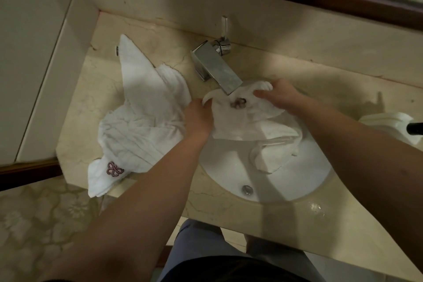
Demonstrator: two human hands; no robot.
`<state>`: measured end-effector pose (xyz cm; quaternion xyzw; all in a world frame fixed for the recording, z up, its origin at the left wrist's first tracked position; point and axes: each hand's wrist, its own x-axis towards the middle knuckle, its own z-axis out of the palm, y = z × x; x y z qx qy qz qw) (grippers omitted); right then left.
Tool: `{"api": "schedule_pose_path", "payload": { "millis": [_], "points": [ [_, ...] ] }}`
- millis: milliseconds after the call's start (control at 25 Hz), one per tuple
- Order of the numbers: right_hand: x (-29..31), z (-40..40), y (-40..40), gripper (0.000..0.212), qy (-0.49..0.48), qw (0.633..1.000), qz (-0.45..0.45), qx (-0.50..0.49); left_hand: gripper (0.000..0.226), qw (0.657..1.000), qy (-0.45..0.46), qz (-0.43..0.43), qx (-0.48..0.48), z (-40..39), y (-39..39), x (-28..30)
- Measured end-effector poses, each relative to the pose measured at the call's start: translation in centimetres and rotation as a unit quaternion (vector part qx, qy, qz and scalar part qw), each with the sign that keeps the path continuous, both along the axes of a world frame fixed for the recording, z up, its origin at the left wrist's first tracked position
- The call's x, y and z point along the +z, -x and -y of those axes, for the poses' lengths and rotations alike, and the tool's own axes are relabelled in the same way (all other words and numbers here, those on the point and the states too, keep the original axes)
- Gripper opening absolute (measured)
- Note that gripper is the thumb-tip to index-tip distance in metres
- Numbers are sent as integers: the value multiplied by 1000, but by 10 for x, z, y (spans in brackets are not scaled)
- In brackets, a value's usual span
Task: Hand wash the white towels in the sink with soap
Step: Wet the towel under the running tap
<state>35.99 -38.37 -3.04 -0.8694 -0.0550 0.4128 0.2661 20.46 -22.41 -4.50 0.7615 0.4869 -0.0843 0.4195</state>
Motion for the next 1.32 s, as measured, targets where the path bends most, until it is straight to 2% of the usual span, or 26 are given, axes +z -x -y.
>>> {"api": "schedule_pose_path", "payload": {
  "millis": [120,200,320,400,480,520,560,640,720,800,880,960,1040,1200,1320],
  "points": [
    [12,2,-2,44,-14,999,-1,37,52,997,70,-25,34,1,-3,5],
    [16,3,-1,42,-28,999,-6,42,48,986,146,-7,82,0,-1,4],
    [19,3,2,31,-79,996,-33,-8,35,937,301,67,161,-3,3,2],
    [17,2,5,25,-108,992,-47,-39,40,908,351,116,198,-3,7,1],
    [15,1,9,23,-129,987,-73,-62,54,918,311,145,199,0,8,2],
    [15,1,9,23,-134,984,-98,-66,53,921,284,165,207,1,8,3],
    [13,2,8,26,-120,983,-125,-62,44,921,263,181,222,3,7,4],
    [12,6,4,46,-67,984,-165,-31,25,919,223,210,248,3,2,12],
    [10,4,3,57,-43,988,-146,-13,23,924,186,221,250,0,-1,16],
    [10,-3,5,48,-65,993,-91,-22,34,936,150,219,229,-4,-3,17],
    [13,-15,10,45,-100,990,-77,-66,39,945,145,186,225,-8,-3,18],
    [11,-28,16,42,-122,986,-78,-86,33,947,161,159,229,-13,-2,18],
    [9,-42,20,30,-125,987,-57,-81,21,942,172,156,244,-15,1,17],
    [3,-61,28,24,-136,987,-30,-85,39,927,126,190,297,-17,5,17],
    [3,-62,27,22,-142,983,12,-117,47,939,114,192,260,-17,3,20]
  ]
}}
